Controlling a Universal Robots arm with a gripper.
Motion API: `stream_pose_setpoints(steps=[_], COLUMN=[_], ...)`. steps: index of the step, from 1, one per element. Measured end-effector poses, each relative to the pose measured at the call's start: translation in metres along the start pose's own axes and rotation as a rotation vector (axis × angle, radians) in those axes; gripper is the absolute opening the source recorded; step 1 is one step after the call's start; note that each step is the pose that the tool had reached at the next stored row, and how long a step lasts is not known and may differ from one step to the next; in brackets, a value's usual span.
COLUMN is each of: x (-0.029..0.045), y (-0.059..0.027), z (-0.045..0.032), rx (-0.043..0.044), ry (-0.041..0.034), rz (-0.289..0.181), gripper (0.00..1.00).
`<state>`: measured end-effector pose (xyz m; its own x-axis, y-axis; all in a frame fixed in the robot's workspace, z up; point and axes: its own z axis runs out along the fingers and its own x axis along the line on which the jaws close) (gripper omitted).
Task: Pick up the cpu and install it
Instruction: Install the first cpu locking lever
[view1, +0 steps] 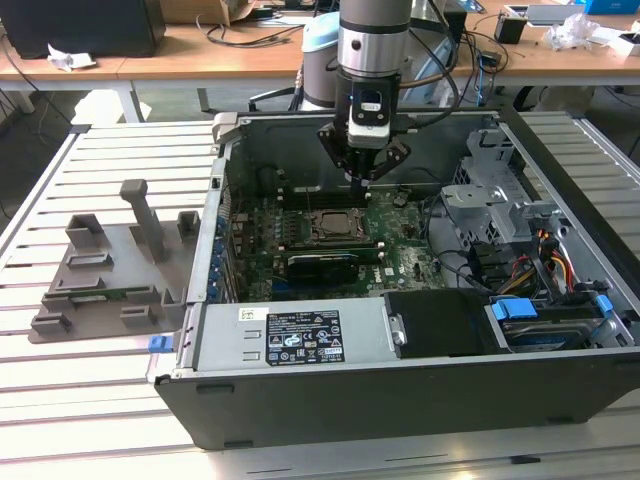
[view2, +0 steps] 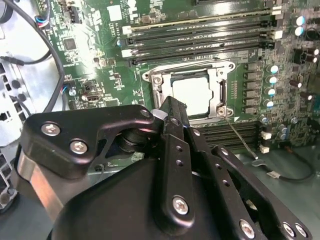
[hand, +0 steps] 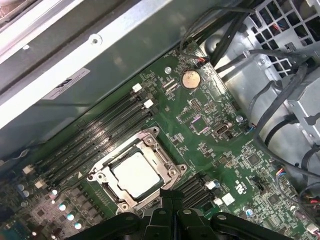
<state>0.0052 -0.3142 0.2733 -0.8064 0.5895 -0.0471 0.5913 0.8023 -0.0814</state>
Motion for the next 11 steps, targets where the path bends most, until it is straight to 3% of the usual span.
stream_pose_setpoints(steps=[11], x=[0.0000], y=[0.0000], z=[0.0000], rx=[-0.0064], ry=[-0.0111], rz=[-0.136], gripper=[0.11])
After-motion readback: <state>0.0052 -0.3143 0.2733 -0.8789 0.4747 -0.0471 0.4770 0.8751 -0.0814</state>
